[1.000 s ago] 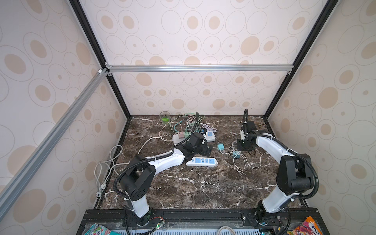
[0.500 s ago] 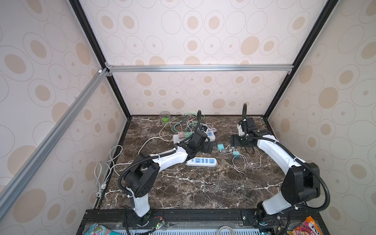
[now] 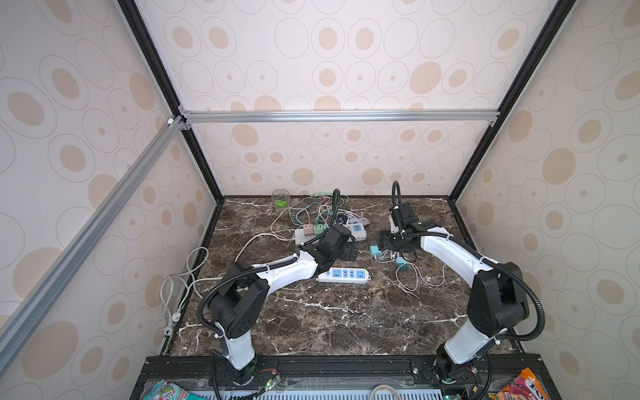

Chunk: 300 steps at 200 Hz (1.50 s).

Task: Insert plugs into power strip
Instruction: Pick up the plug from the middle-right of the table.

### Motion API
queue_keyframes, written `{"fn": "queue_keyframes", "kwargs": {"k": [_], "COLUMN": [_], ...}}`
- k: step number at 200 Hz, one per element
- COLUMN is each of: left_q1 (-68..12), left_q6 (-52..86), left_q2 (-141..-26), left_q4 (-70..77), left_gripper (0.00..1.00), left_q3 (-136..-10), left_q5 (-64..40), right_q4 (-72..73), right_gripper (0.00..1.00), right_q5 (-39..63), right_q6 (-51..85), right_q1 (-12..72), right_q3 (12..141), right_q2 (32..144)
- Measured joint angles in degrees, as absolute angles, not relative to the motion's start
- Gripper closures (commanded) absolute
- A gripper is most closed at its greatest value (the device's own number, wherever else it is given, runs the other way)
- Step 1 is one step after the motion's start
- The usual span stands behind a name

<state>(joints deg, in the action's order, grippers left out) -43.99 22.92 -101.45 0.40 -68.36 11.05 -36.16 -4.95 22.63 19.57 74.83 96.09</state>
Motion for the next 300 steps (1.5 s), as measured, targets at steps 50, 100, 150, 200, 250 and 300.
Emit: {"fn": "queue_keyframes", "kwargs": {"k": [50, 100, 150, 200, 250, 300], "left_q1": [-43.9, -43.8, -43.8, -43.8, -43.7, -40.4], "left_q6": [23.0, 22.9, 22.3, 21.8, 19.2, 18.7], "left_q2": [-101.4, -100.2, -100.0, -99.1, -98.8, -99.7], "left_q4": [0.3, 0.9, 3.7, 6.5, 9.8, 18.7], "left_gripper": [0.02, 0.02, 0.02, 0.02, 0.11, 0.32], "left_q3": [-68.4, -66.6, -66.3, -64.5, -63.5, -62.9], "left_q5": [11.0, 8.8, 3.2, -0.3, -5.0, -14.0], "right_q4": [-36.4, -34.8, -26.7, -16.5, -12.8, -12.3], "right_gripper": [0.75, 0.87, 0.96, 0.97, 0.96, 0.97], "right_q5": [-8.7, -8.5, -5.8, -0.5, 6.9, 14.3], "right_q6": [23.8, 20.9, 15.6, 11.6, 9.6, 8.7], "right_q1": [18.7, 18.7, 19.0, 19.1, 19.1, 19.1], "right_q3": [75.0, 76.6, 74.0, 67.3, 65.4, 63.6], "right_q2": [102.2, 101.4, 90.7, 81.5, 77.8, 74.5]}}
